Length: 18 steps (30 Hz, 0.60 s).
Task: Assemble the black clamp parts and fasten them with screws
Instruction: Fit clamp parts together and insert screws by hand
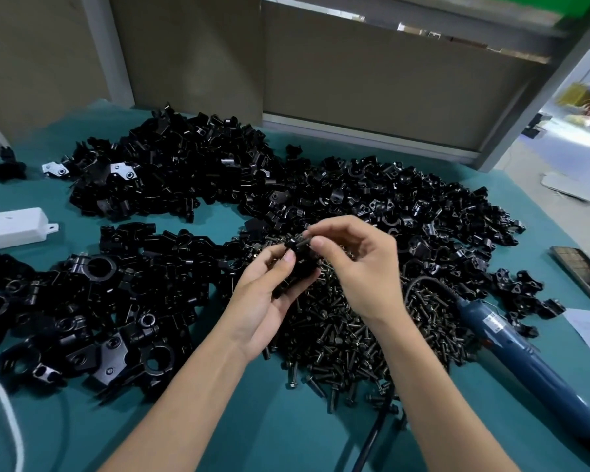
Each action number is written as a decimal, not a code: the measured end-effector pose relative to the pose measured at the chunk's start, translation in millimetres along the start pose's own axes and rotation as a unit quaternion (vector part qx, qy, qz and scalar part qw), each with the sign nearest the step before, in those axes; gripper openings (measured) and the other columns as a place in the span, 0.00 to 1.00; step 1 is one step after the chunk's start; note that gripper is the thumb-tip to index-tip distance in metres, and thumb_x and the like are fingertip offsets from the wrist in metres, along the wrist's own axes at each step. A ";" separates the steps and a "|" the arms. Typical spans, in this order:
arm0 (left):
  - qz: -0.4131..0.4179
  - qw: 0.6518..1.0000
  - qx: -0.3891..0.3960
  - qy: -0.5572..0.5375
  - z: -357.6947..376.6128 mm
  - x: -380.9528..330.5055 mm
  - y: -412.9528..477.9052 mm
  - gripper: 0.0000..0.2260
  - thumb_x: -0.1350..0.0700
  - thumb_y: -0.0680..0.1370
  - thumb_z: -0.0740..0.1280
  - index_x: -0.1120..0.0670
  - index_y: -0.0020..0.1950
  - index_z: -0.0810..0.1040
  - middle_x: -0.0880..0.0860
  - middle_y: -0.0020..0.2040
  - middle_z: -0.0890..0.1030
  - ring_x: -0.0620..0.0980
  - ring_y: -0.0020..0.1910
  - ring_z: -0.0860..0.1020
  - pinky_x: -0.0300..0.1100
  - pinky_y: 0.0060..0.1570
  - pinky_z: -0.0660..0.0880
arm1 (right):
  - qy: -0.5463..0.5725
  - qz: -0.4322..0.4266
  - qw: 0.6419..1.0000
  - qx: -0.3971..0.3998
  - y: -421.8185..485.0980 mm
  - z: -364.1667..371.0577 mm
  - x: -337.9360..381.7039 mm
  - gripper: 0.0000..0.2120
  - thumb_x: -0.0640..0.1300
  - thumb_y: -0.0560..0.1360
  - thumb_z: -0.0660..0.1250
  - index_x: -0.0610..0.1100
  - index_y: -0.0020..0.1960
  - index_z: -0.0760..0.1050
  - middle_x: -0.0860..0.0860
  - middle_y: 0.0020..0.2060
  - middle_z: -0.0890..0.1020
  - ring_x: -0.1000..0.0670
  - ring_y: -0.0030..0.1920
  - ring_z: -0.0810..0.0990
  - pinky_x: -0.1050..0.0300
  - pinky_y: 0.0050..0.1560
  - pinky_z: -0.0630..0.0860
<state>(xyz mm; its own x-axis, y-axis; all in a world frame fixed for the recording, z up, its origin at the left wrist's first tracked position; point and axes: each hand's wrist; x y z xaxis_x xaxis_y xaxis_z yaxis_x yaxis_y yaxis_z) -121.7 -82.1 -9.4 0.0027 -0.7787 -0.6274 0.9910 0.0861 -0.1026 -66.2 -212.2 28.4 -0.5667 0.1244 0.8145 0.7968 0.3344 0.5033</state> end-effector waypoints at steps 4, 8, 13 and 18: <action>0.015 1.000 -0.001 0.016 1.8 -2.3 -0.6 0.18 0.57 0.77 0.65 0.64 0.64 0.74 0.62 0.61 0.78 0.56 0.64 0.78 0.41 0.56 0.80 | 0.016 0.026 1.000 0.005 -1.6 6.3 -5.0 0.10 0.32 0.75 0.71 0.46 0.47 0.83 0.51 0.43 0.86 0.48 0.48 0.84 0.45 0.55 0.80; 0.008 0.999 -0.004 0.044 3.3 -1.0 -1.6 0.15 0.58 0.77 0.65 0.61 0.62 0.73 0.61 0.60 0.75 0.65 0.71 0.71 0.37 0.51 0.80 | 0.035 0.047 0.998 0.003 -1.8 5.6 -5.8 0.09 0.34 0.75 0.71 0.48 0.47 0.83 0.51 0.44 0.86 0.48 0.49 0.85 0.45 0.56 0.80; 0.001 0.996 -0.009 0.085 1.3 -0.5 -1.8 0.14 0.59 0.79 0.64 0.63 0.63 0.73 0.68 0.67 0.74 0.61 0.66 0.77 0.39 0.55 0.80 | 0.009 0.063 0.998 -0.009 -1.2 6.4 -6.7 0.12 0.36 0.76 0.71 0.54 0.46 0.82 0.56 0.42 0.86 0.54 0.47 0.84 0.53 0.54 0.79; 0.001 0.995 -0.008 0.098 1.1 1.9 -0.8 0.12 0.59 0.80 0.64 0.62 0.62 0.74 0.68 0.67 0.75 0.60 0.65 0.78 0.40 0.58 0.79 | 0.008 0.057 0.998 -0.013 -1.8 5.0 -8.1 0.11 0.37 0.76 0.72 0.54 0.45 0.82 0.58 0.41 0.85 0.56 0.45 0.83 0.62 0.50 0.77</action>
<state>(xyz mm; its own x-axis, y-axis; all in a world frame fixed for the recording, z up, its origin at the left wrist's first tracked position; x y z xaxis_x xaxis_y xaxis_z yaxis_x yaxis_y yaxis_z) -122.3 -84.3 -9.7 -0.0235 -0.6429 -0.7656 0.9888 0.0981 -0.1127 -64.1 -209.1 19.5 -0.4681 0.1451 0.8717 0.8616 0.2942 0.4137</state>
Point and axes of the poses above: each hand's wrist, its own y-axis towards the middle knuckle, its own z-axis out of the palm, x = y × z
